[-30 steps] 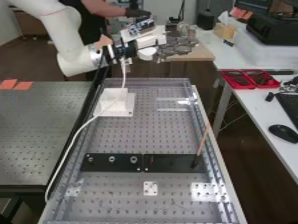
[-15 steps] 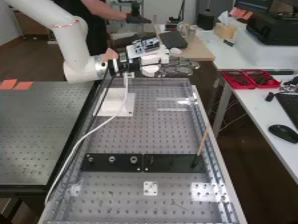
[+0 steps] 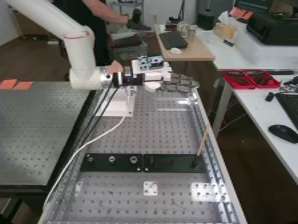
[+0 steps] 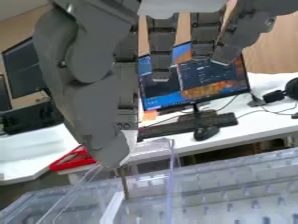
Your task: Grab the drill bit and place it in the clear container
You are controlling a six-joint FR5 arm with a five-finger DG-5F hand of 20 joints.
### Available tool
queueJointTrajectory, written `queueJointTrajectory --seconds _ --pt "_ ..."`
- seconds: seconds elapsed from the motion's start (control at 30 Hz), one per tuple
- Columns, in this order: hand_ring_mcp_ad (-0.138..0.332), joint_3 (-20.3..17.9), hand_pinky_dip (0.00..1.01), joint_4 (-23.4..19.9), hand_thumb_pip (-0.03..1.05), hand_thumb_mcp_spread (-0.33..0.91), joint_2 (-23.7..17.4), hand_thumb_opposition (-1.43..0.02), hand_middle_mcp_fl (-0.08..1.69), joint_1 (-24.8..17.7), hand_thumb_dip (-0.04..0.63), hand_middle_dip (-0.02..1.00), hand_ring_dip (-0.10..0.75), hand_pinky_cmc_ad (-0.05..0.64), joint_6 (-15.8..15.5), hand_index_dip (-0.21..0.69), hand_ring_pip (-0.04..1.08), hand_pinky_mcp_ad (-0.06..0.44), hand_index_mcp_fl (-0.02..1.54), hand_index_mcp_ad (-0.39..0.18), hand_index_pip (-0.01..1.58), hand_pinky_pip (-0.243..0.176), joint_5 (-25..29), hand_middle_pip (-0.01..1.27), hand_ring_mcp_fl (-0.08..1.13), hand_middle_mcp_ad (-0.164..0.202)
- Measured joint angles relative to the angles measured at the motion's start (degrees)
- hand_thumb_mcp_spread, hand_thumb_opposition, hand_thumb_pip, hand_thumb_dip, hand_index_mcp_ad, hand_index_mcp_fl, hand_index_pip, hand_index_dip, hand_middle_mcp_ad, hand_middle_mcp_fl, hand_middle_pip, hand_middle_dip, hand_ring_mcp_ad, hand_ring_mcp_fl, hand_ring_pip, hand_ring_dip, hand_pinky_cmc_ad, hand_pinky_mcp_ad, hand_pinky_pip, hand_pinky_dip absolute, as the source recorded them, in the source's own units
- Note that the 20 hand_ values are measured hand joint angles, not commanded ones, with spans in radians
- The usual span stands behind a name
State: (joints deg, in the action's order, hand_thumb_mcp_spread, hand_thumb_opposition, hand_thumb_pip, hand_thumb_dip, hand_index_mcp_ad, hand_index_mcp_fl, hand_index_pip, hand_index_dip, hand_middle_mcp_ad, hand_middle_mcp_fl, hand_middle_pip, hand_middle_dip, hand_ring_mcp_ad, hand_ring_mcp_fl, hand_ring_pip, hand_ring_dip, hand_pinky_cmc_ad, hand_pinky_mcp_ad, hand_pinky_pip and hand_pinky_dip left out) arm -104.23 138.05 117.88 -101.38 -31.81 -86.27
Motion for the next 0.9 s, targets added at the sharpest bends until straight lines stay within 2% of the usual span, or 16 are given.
queueJointTrajectory --seconds 0.17,0.33,0.43,0.8,0.83,0.87,0.9 --pt "0.208 0.7 0.19 0.7 0.52 0.57 1.7 -0.98 0.18 -0.2 0.284 0.15 -0.040 0.290 0.2 0.049 0.07 0.141 0.77 -0.086 1.19 -0.091 -0.8 0.13 0.04 0.068" --pt "0.211 1.4 0.19 1.7 0.52 0.57 3.0 -0.98 0.18 -0.7 0.284 0.15 -0.040 0.290 0.4 0.049 0.07 0.141 0.77 -0.086 1.19 -0.091 1.9 0.13 0.04 0.068" --pt "0.211 1.6 0.19 2.0 0.52 0.57 3.5 -0.98 0.18 -0.8 0.284 0.15 -0.040 0.290 0.4 0.045 0.07 0.141 0.77 -0.087 1.19 -0.091 0.6 0.13 0.04 0.068" --pt "0.211 1.8 0.19 2.3 0.52 0.58 3.8 -0.98 0.18 -1.1 0.284 0.15 -0.040 0.290 0.8 0.049 0.07 0.141 0.77 -0.087 1.18 -0.091 1.3 0.13 0.04 0.065" --pt "0.211 1.9 0.19 2.5 0.52 0.58 3.8 -0.98 0.18 -1.1 0.284 0.15 -0.040 0.290 0.8 0.049 0.07 0.141 0.73 -0.099 1.16 -0.091 1.6 0.13 0.04 0.065" --pt "0.213 2.0 0.19 2.7 0.53 0.58 3.8 -0.98 0.18 -1.1 0.284 0.15 -0.040 0.290 0.8 0.051 0.07 0.141 0.78 -0.105 1.11 -0.094 1.8 0.13 0.04 0.068" --pt "0.209 2.1 0.19 3.0 0.53 0.57 3.8 -0.98 0.15 -1.1 0.284 0.15 -0.040 0.290 0.8 0.059 0.07 0.143 0.70 -0.110 1.01 -0.091 2.1 0.13 0.04 0.065"
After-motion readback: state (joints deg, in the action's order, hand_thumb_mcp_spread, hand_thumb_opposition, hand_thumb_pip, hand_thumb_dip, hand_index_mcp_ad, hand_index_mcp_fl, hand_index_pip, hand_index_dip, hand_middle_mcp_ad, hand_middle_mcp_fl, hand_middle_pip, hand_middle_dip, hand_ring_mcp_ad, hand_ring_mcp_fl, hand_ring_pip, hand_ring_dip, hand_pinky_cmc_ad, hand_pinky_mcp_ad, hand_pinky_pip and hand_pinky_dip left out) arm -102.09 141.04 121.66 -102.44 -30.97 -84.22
